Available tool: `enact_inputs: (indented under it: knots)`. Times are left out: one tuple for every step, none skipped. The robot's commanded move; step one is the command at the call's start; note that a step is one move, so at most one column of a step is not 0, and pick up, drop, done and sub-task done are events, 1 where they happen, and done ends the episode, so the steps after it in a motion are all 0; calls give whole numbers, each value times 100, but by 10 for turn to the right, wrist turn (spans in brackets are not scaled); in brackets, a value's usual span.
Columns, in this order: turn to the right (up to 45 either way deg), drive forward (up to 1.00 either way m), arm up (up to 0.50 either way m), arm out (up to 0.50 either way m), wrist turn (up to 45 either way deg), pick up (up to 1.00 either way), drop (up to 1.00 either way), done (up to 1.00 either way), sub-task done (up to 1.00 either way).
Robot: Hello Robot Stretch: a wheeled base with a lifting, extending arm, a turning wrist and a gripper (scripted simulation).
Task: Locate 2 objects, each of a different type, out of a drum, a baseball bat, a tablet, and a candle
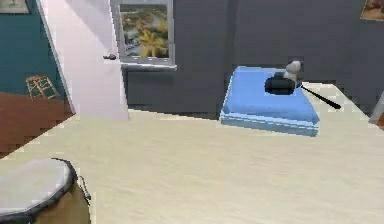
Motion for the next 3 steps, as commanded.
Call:
enact_inputs:
  knots:
    - [-450,0,0,0,0,0,0,0,0]
    - [0,0,0,0,0,0,0,0,100]
    - [450,0,0,0,0,0,0,0,0]
